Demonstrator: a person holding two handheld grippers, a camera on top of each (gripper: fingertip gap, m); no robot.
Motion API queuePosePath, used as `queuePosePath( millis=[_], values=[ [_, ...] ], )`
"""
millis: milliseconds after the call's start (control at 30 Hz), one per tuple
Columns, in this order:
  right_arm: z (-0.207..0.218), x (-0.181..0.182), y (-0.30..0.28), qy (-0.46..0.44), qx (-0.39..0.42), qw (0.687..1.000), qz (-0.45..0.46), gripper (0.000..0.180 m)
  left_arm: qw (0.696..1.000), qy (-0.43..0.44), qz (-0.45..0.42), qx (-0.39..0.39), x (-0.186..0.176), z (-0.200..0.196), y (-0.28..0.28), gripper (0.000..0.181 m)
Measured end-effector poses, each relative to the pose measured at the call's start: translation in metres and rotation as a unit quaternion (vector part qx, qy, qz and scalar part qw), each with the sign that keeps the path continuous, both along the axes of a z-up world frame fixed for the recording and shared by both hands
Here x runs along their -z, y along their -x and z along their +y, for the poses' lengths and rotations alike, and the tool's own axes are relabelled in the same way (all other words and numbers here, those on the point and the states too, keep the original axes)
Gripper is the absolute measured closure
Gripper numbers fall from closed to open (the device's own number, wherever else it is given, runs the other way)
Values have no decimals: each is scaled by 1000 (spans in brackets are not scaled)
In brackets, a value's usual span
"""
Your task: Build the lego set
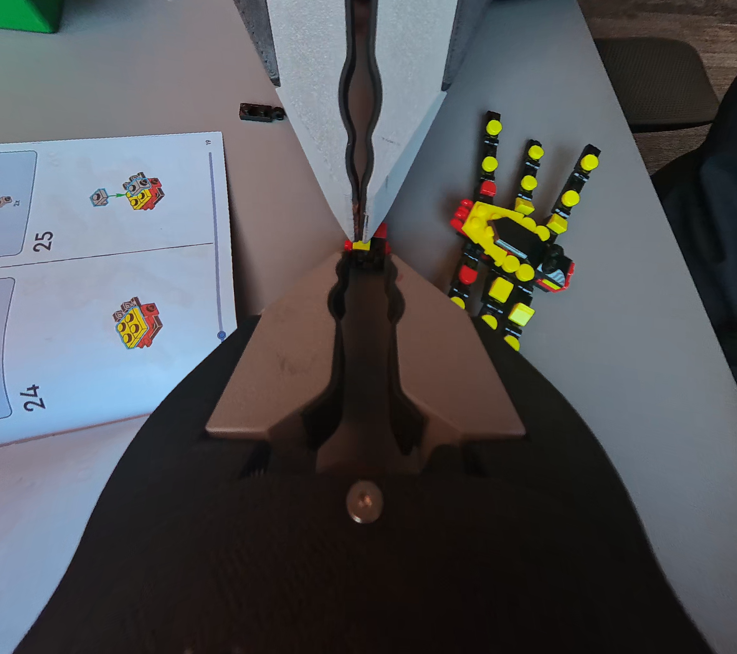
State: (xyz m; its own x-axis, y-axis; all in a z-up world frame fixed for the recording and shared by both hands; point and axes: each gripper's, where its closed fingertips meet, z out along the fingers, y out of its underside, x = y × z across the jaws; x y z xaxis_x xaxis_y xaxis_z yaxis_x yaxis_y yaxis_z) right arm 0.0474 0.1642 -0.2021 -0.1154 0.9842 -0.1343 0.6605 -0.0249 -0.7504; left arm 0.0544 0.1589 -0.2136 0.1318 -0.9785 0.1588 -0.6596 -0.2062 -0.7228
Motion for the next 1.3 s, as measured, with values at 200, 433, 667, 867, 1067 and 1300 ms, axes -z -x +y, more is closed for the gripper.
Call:
queuePosePath(
  millis=[200, 433, 667, 867, 1067, 1300],
  values=[
    [0, -1, 0, -10, -1, 1000, 25, 180, 1000, 2, -1, 1, 0, 0, 0, 167],
    [3, -9, -10, 47, 13, 999, 24, 180, 1000, 8, -2, 0, 0, 0, 0, 167],
    [0, -3, -6, 2, 3, 999, -49, 174, 1000, 6, -2, 0, 0, 0, 0, 167],
    [1, -2, -5, -34, -6, 993, -116, 180, 1000, 5, -1, 0, 0, 0, 0, 167],
    [1, 1, -6, -42, -9, 988, -148, 178, 1000, 4, -1, 0, 0, 0, 0, 167],
    [1, 2, -6, -72, -17, 981, -177, 178, 1000, 4, -1, -3, 0, 0, -1, 167]
  ],
)
